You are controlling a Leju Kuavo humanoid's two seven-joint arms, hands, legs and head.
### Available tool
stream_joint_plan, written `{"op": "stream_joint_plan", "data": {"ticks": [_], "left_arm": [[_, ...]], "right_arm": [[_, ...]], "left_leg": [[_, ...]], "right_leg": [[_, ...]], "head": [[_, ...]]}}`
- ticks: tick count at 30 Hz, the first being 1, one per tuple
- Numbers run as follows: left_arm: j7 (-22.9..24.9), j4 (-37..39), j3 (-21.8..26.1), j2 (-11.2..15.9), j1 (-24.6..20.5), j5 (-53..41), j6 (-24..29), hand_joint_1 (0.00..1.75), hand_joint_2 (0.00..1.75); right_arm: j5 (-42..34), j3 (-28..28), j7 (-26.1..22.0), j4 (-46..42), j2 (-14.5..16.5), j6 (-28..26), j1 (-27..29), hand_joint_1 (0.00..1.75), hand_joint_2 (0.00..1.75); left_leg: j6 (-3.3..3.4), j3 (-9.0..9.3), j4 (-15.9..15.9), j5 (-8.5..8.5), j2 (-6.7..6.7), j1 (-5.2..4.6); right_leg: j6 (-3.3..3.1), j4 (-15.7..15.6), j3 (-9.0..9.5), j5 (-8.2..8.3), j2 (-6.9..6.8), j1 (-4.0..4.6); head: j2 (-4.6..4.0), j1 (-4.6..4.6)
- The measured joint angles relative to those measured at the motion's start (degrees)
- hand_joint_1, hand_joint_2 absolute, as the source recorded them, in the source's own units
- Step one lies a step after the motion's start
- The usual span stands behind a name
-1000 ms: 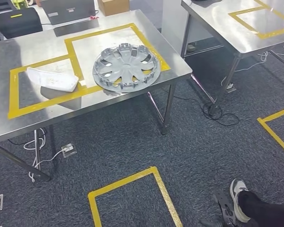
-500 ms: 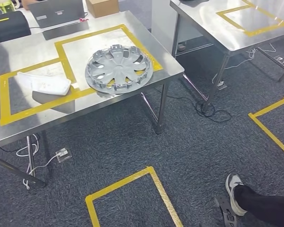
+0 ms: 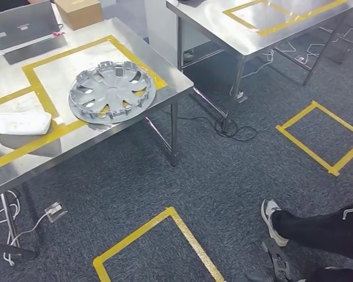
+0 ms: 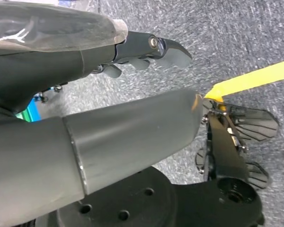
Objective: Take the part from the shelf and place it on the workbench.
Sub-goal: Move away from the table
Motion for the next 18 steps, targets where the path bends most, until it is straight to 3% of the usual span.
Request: {"op": "stream_joint_plan", "data": {"ticks": [2, 3, 4, 7, 8, 9, 10, 13, 15, 17, 18], "left_arm": [[-0.04, 0.0, -0.01, -0.05, -0.1, -0.11, -0.01, 0.0, 0.0], [-0.09, 0.0, -0.02, -0.08, -0.14, -0.19, -0.01, 0.0, 0.0], [-0.14, 0.0, -0.02, -0.1, -0.16, -0.26, -0.02, 0.0, 0.0], [-0.2, 0.0, -0.02, -0.04, -0.08, -0.45, -0.02, 0.0, 0.0], [-0.2, 0.0, -0.02, -0.02, -0.05, -0.49, -0.04, 0.0, 0.0], [-0.2, 0.0, -0.02, -0.01, -0.03, -0.51, -0.06, 0.0, 0.0], [-0.2, 0.0, -0.02, -0.01, -0.02, -0.53, -0.08, 0.0, 0.0], [-0.24, 0.0, -0.02, -0.03, -0.03, -0.61, -0.11, 0.0, 0.0], [-0.27, 0.0, -0.02, -0.03, -0.08, -0.63, -0.13, 0.0, 0.0], [-0.29, 0.0, -0.02, -0.01, -0.18, -0.64, -0.13, 0.0, 0.0], [-0.29, 0.0, -0.02, 0.01, -0.2, -0.65, -0.13, 0.0, 0.0]], "right_arm": [[-0.14, 0.0, 0.07, 0.0, -0.01, -0.01, 0.09, 0.0, 1.75], [-0.23, 0.01, 0.09, 0.0, -0.01, -0.02, 0.16, 0.0, 1.75], [-0.33, 0.01, 0.1, 0.0, -0.01, -0.02, 0.2, 0.0, 1.75], [-0.58, 0.0, 0.08, 0.01, -0.02, -0.05, 0.13, 0.0, 1.75], [-0.67, 0.0, 0.08, 0.01, -0.01, -0.07, 0.18, 0.0, 1.75], [-0.75, 0.0, 0.08, 0.02, -0.01, -0.07, 0.26, 0.0, 1.75], [-0.85, 0.0, 0.07, 0.02, -0.01, -0.07, 0.32, 0.0, 1.75], [-1.02, 0.0, -0.04, 0.02, -0.02, -0.07, 0.27, 0.0, 1.75], [-1.03, 0.0, -0.1, 0.02, -0.02, -0.07, 0.21, 0.0, 1.75], [-1.03, 0.0, -0.12, 0.05, -0.02, -0.07, 0.3, 0.0, 1.75], [-1.03, 0.0, -0.13, 0.07, -0.01, -0.08, 0.35, 0.0, 1.75]], "left_leg": [[0.64, 0.09, -0.3, 0.14, 0.69, -0.02], [1.06, 0.21, -0.52, 0.25, 1.06, 0.01], [1.51, 0.33, -0.76, 0.36, 1.46, 0.05], [2.29, 0.46, -0.94, 0.32, 2.72, -0.23], [2.35, 0.49, -0.93, 0.27, 3.13, -0.34], [2.38, 0.55, -0.91, 0.22, 3.51, -0.42], [2.38, 0.67, -0.89, 0.14, 3.87, -0.48], [2.0, 1.19, -0.75, -0.26, 4.89, -0.77], [1.59, 1.17, -0.6, -0.35, 5.53, -1.06], [1.17, 1.15, -0.54, -0.44, 6.14, -1.17], [0.88, 1.04, -0.07, -0.95, 5.79, -1.13]], "right_leg": [[0.71, 0.11, -0.21, -0.06, 0.34, -0.19], [0.99, 0.95, -0.58, -0.67, -0.17, -0.22], [1.21, 2.84, -1.37, -1.94, -0.92, -0.2], [1.55, 13.82, -5.86, -7.75, -2.81, -0.03], [1.59, 16.4, -6.86, -8.62, -2.93, -0.02], [1.58, 16.88, -6.9, -8.32, -3.01, -0.01], [1.48, 14.95, -5.81, -6.9, -3.17, 0.01], [0.7, 3.23, 0.01, -1.73, -5.19, 0.43], [0.22, 0.04, 1.4, -1.31, -5.94, 0.8], [-0.25, -0.44, 1.53, -1.11, -5.22, 0.64], [-0.54, -0.67, 1.61, -0.9, -4.85, 0.47]], "head": [[0.0, 0.18], [0.0, 0.33], [0.0, 0.65], [0.0, 1.84], [0.0, 2.05], [0.0, 2.24], [0.0, 2.44], [0.0, 3.21], [0.0, 3.29], [0.0, 3.05], [0.0, 2.88]]}}
